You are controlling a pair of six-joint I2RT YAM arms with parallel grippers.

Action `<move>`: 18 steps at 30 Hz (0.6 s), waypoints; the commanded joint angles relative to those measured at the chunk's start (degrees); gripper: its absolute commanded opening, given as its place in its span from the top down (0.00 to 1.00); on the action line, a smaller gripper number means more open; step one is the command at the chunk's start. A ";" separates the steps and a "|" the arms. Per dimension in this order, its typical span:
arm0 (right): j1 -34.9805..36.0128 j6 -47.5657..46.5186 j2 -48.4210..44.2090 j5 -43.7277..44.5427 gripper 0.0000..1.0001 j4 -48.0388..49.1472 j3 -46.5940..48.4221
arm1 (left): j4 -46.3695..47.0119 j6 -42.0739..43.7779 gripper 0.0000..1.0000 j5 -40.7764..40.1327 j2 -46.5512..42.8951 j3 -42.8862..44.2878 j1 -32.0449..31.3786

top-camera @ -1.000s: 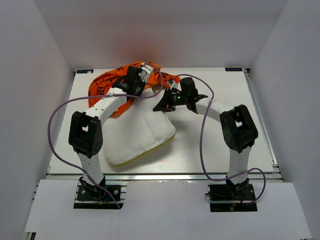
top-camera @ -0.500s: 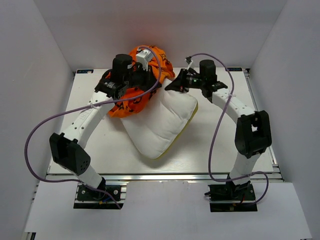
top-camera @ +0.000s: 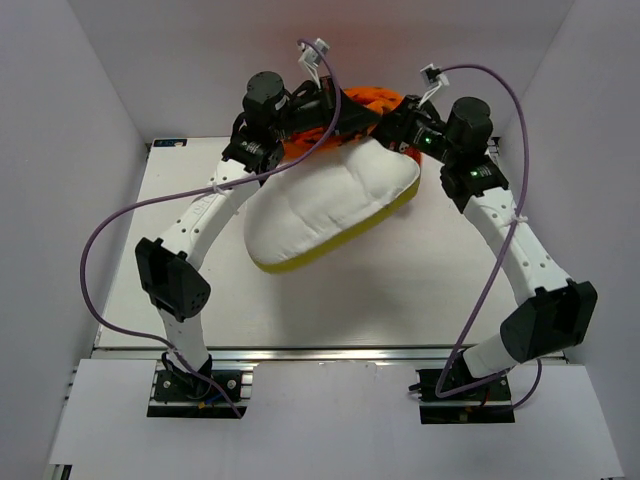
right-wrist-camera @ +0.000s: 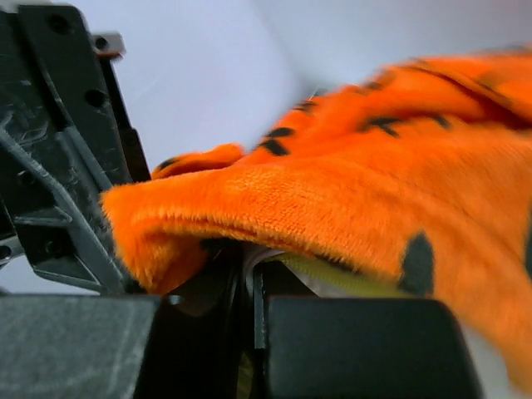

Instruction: Put the pillow into the pillowcase

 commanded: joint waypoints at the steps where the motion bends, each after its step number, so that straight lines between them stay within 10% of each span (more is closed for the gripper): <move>1: 1.94 -9.41 -3.55 10.99 1.00 10.53 6.52 | 18.77 -12.54 1.00 7.29 -2.74 5.79 -5.06; 10: 1.94 -25.42 0.48 11.30 1.00 -14.67 31.88 | 28.47 -19.85 1.00 -5.00 -19.60 -20.71 -5.14; 18: 5.70 -31.57 1.98 15.24 1.00 -24.44 27.98 | 31.19 -25.82 1.00 -12.83 -34.12 -57.46 -5.23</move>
